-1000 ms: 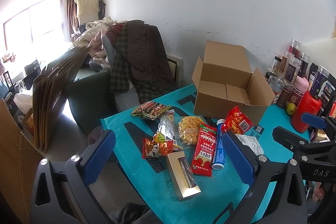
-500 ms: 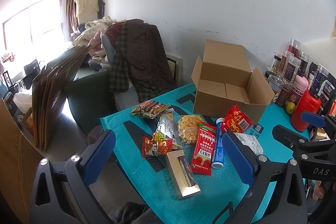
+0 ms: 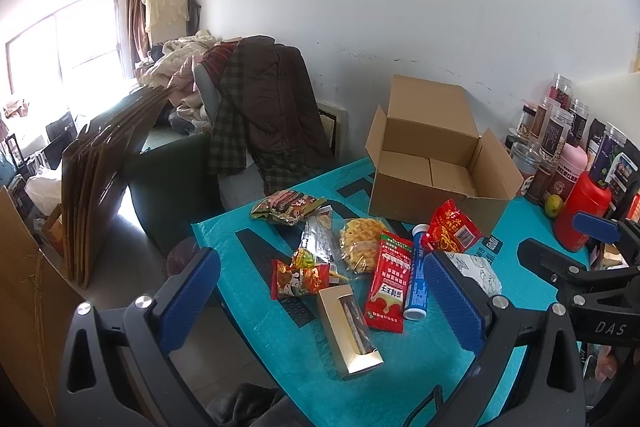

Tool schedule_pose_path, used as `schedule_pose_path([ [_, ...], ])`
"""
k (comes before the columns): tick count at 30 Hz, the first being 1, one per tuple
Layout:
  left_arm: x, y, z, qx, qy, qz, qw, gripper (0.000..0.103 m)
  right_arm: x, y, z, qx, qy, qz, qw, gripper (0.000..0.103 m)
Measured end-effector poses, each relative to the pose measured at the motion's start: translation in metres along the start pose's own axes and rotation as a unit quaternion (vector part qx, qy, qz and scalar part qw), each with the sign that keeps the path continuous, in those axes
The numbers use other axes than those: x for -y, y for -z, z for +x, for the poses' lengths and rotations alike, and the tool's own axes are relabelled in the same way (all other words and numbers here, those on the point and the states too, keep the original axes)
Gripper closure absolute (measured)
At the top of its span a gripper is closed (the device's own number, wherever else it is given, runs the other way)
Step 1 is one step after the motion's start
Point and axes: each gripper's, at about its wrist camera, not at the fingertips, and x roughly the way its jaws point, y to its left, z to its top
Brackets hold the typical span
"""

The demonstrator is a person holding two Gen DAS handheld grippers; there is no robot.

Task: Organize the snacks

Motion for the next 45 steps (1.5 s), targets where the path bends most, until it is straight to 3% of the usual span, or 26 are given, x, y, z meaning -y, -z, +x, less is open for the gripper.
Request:
schedule_pose_path([
  [19,0.003,0.001,-0.001,0.000,0.007,0.003,1.0000,0.000,0.000,0.000,0.001,0.000,0.000,0.000,1.000,0.000],
  [32,0.007,0.004,0.011,-0.013,0.031,0.011,0.9994,0.000,0.000,0.002,0.004,0.003,-0.002,0.005,1.000,0.000],
  [38,0.006,0.012,0.026,-0.031,0.042,0.024,0.9984,0.000,-0.004,0.004,0.001,0.018,0.004,0.000,1.000,0.000],
  [45,0.005,0.031,0.055,-0.066,0.054,0.042,0.9955,0.000,-0.010,0.022,0.021,0.002,0.005,-0.013,1.000,0.000],
])
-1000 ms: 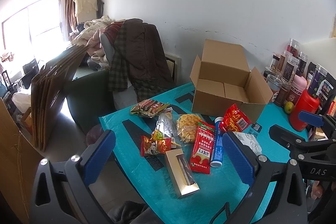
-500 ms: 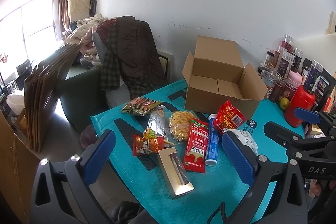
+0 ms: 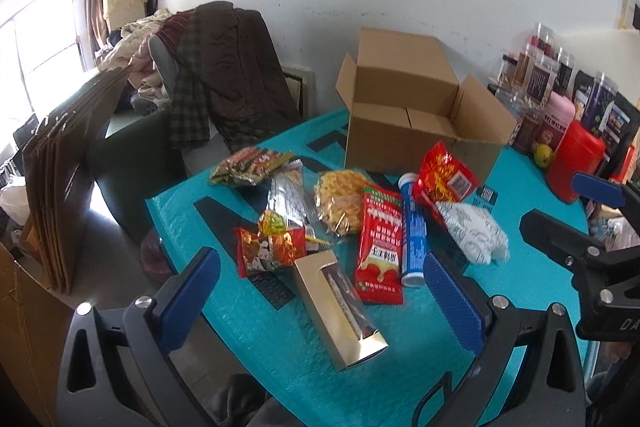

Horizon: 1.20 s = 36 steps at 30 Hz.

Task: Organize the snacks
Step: 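Grasp the gold box with the left tool while the right tool grasps the white pastry bag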

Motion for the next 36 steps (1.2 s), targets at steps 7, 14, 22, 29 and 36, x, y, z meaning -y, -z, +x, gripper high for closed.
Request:
schedule_pose_path([
  [7,0.001,0.014,0.034,-0.041,0.021,0.006,0.9989,0.000,0.001,0.014,0.018,-0.008,0.005,0.006,1.000,0.000],
  [14,0.009,0.027,0.069,-0.087,0.031,0.019,0.9955,0.000,0.008,0.020,0.035,-0.011,0.016,0.023,1.000,0.000],
  [22,0.012,0.037,0.090,-0.109,0.034,0.036,0.9928,0.022,0.019,0.035,0.055,-0.028,0.034,0.037,0.998,0.000],
  [29,0.002,0.042,0.096,-0.109,0.069,0.016,0.9915,0.055,0.033,0.039,0.077,-0.047,0.035,0.054,0.997,0.000],
  [36,-0.005,0.039,0.098,-0.109,0.075,0.009,0.9912,0.061,0.046,0.039,0.110,-0.076,0.047,0.052,0.995,0.000],
])
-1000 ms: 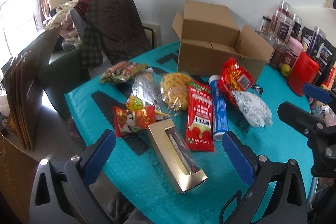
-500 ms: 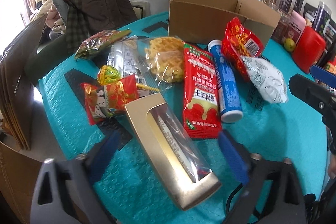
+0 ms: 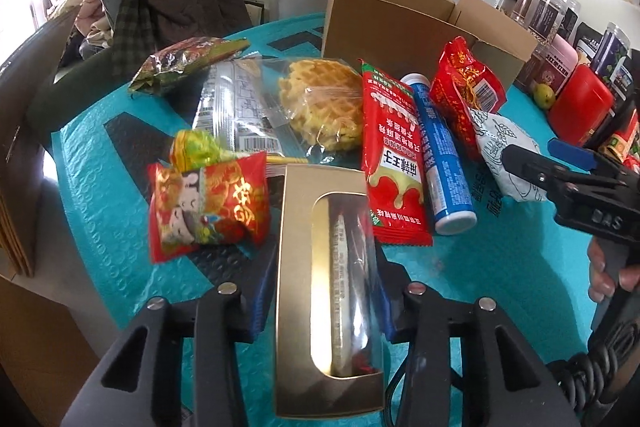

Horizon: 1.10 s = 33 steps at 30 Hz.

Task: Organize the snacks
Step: 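Grasp the gold box with the left tool while the right tool grasps the white pastry bag, then lift the gold box and white pastry bag and carry both over the cardboard box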

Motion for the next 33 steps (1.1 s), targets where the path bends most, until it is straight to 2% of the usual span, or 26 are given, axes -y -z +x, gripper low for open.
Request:
schedule_pose_path([
  [6,0.001,0.002,0.001,0.003,-0.005,0.003,1.0000,0.061,0.011,0.003,0.027,-0.044,-0.029,0.034,0.998,0.000],
  [8,0.000,0.002,0.000,0.003,-0.005,0.004,1.0000,0.062,0.013,0.005,0.032,-0.055,-0.040,0.044,0.997,0.007],
  [9,0.001,0.003,-0.001,0.002,-0.005,0.005,1.0000,0.062,0.014,0.007,0.033,-0.060,-0.045,0.049,0.996,0.019],
  [10,0.000,0.003,-0.002,0.001,-0.004,0.005,1.0000,0.063,0.014,0.009,0.035,-0.068,-0.045,0.052,0.995,0.023],
  [13,0.000,0.004,-0.005,0.002,0.002,0.005,1.0000,0.064,0.011,0.013,0.026,-0.060,-0.019,0.037,0.997,0.035],
  [17,0.001,0.008,-0.009,-0.003,0.013,0.006,0.9999,0.064,0.009,0.023,0.013,-0.048,-0.021,0.032,0.998,0.036],
  [29,0.019,0.028,-0.027,-0.017,0.039,0.037,0.9984,0.064,-0.008,0.062,-0.034,-0.053,-0.042,0.010,0.998,0.037],
  [33,0.025,0.034,-0.029,-0.013,0.034,0.054,0.9979,0.064,-0.010,0.077,-0.043,-0.059,-0.036,0.016,0.998,0.036],
])
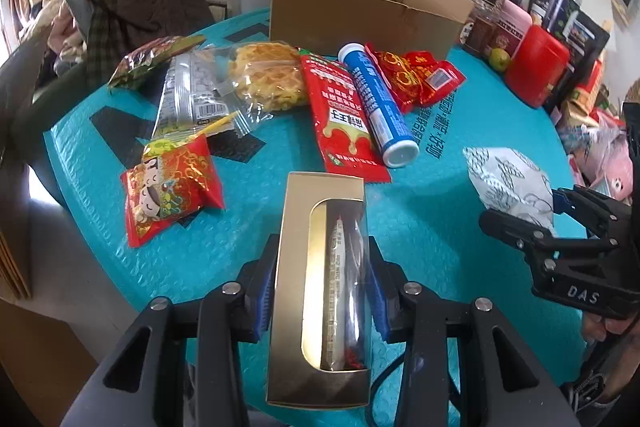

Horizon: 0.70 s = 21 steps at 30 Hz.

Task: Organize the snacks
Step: 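Lift the gold box and white pastry bag and carry both over the cardboard box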

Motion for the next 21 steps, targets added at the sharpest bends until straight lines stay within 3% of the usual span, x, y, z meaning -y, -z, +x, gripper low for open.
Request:
schedule_pose_path([
  [5,0.001,0.002,0.010,-0.011,-0.003,0.002,0.9999,0.064,0.003,0.012,0.003,-0.015,0.004,0.007,1.000,0.033],
  [11,0.005,0.004,0.013,0.010,-0.022,0.020,0.9995,0.064,0.000,0.012,0.011,-0.026,-0.005,0.008,1.000,0.015],
  [15,-0.002,0.002,0.013,0.019,-0.009,0.007,0.9998,0.065,-0.002,0.011,0.013,-0.020,-0.007,0.009,1.000,0.016],
  [16,-0.003,0.002,0.013,0.018,-0.007,0.005,0.9998,0.065,-0.001,0.011,0.013,-0.018,-0.008,0.010,1.000,0.025],
  [21,-0.005,-0.003,0.008,0.020,-0.003,0.000,0.9998,0.065,-0.006,0.010,0.008,-0.009,0.001,0.008,1.000,0.033],
])
